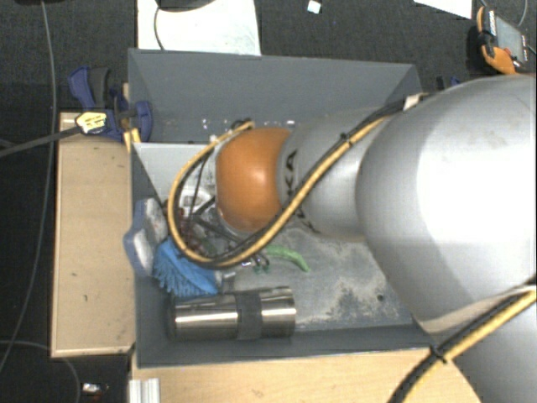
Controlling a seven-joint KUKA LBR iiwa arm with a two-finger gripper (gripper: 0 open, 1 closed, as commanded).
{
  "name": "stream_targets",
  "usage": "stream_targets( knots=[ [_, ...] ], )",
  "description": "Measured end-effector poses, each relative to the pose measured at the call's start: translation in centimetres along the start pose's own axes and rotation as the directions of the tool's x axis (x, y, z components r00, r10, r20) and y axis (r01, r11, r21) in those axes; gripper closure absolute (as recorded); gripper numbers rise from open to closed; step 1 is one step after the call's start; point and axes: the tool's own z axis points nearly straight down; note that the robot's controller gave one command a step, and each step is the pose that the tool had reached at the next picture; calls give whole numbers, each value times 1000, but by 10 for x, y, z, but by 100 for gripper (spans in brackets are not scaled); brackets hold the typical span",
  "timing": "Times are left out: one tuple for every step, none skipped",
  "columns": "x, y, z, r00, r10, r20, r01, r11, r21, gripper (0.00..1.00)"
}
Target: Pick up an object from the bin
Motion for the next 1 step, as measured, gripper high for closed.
stream_targets(
  knots=[
    [18, -5, 1, 1000, 7, 7, -7, 1000, 4, 100]
  ],
)
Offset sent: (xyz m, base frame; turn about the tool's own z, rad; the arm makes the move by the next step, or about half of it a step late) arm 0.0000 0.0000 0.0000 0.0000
